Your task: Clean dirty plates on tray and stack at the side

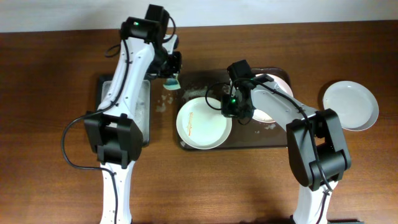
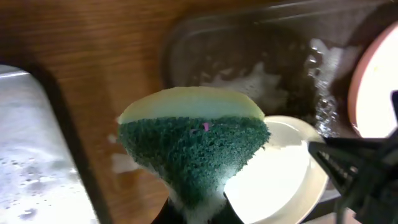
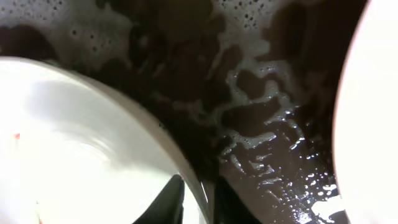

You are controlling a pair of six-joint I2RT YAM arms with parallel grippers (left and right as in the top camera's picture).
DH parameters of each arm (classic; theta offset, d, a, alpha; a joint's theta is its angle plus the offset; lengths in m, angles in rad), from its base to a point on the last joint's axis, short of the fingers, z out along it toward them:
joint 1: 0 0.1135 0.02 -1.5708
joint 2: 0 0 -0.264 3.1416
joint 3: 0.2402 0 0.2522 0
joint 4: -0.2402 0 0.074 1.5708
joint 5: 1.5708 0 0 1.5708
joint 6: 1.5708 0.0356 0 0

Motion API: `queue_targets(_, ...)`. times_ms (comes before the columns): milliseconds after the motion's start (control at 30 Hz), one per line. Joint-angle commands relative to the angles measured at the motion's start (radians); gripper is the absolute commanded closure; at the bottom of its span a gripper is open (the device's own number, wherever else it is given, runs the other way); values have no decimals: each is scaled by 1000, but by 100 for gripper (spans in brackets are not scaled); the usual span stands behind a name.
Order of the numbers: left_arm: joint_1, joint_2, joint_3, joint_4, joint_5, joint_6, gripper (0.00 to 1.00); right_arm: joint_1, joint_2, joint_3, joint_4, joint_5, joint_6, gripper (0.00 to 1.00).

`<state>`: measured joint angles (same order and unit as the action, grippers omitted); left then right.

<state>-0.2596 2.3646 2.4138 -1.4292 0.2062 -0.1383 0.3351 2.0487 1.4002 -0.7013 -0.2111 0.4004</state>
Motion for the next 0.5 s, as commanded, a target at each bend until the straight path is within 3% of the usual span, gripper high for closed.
queue_targets(0,14,1,5,-19,40,8,99,-3,24,-18,-2,-16,8,82)
queue_targets(267,52,1,5,-34,217,81,99,-72,23,-23,-35,-200,-78,75)
queue_targets(467,48,1,5,-49,219,92,99,-114,23,-29,-48,-253,-116,75)
